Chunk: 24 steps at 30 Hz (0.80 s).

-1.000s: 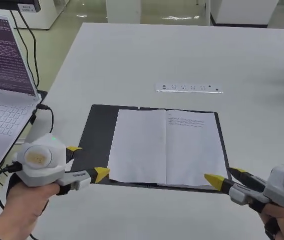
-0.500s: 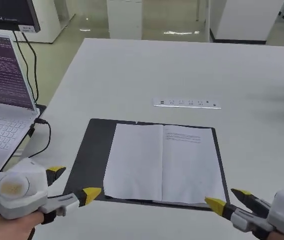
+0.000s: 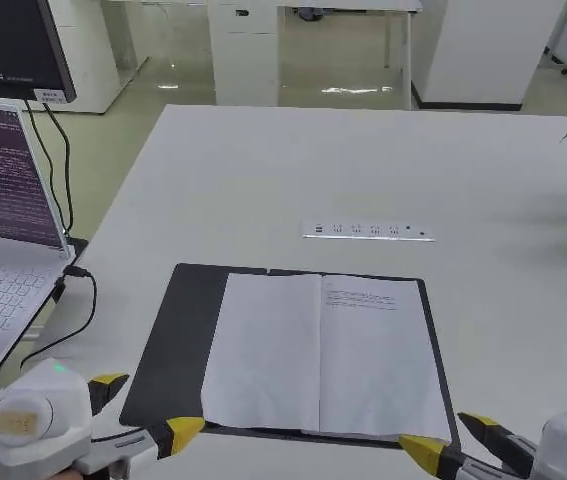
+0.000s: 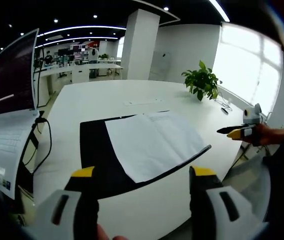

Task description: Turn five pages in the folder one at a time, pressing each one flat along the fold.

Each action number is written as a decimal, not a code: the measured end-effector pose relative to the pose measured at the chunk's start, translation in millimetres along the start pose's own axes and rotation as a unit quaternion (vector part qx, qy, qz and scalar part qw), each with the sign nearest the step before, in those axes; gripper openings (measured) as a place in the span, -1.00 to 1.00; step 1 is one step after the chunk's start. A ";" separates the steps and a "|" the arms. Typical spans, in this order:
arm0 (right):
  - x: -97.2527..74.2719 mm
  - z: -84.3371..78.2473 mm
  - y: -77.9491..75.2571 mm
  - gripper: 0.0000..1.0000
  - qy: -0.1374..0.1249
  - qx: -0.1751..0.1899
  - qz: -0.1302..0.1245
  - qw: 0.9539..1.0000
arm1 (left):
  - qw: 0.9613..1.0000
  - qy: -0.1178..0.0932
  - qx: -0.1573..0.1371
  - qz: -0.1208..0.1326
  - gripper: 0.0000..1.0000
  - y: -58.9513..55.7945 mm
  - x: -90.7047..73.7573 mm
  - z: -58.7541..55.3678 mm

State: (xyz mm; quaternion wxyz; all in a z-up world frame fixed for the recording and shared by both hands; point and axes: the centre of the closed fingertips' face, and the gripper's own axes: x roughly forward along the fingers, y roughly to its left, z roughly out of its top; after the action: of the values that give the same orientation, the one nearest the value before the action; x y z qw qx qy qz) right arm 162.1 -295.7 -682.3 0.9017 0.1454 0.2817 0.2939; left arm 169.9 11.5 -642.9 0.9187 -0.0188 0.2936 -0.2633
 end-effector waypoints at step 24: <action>-21.2 -10.7 9.3 0.50 -0.011 0.021 -0.008 1.000 | 0.999 0.013 0.015 -0.047 0.48 -32.6 24.2 6.5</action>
State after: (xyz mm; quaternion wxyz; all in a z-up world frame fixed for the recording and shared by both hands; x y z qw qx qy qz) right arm 137.4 -300.4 -677.9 0.9038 0.1655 0.2793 0.2789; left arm 174.7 -29.3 -644.2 0.9018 -0.0152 0.2999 -0.3108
